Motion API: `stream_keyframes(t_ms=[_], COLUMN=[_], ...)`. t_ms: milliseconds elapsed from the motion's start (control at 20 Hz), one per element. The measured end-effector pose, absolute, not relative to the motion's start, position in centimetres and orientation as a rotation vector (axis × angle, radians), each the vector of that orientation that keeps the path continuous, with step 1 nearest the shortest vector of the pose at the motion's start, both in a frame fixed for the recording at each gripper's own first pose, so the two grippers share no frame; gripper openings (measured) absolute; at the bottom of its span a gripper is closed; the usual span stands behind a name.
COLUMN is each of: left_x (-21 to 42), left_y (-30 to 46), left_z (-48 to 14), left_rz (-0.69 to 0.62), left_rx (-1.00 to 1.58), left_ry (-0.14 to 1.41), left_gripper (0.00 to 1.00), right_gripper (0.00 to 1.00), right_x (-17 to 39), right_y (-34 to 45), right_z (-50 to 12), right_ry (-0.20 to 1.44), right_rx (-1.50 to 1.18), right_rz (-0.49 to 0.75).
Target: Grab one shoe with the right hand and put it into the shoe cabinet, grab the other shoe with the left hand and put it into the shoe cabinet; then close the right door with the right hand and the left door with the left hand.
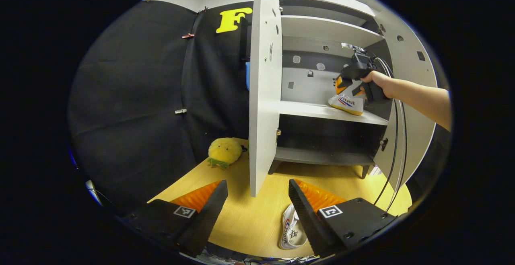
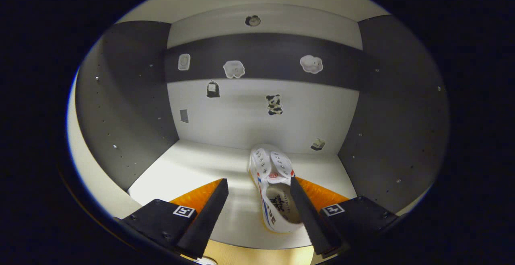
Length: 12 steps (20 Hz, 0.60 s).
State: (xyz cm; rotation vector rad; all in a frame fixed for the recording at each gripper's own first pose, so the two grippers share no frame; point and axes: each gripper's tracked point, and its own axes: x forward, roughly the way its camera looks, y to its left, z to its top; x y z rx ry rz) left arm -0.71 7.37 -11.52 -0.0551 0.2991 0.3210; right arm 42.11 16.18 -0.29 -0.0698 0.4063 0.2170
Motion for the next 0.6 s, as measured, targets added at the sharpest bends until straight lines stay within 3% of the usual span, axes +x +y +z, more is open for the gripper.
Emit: stream_keyframes(t_ms=[350,600], left_x=[-2.0,-1.8], left_y=[7.6,7.3], left_z=[-13.8,-15.9], left_rz=[0.279,0.22], left_rx=[-0.06,-0.046], left_ry=[0.34,0.376], left_gripper=[0.95,0.95], right_gripper=[0.99,0.98], right_x=[33.8,26.8], right_y=[14.4,12.4], right_z=[3.9,2.5], right_ry=[0.159,0.073], right_rx=[-0.14,-0.116], right_rz=[0.22,0.214])
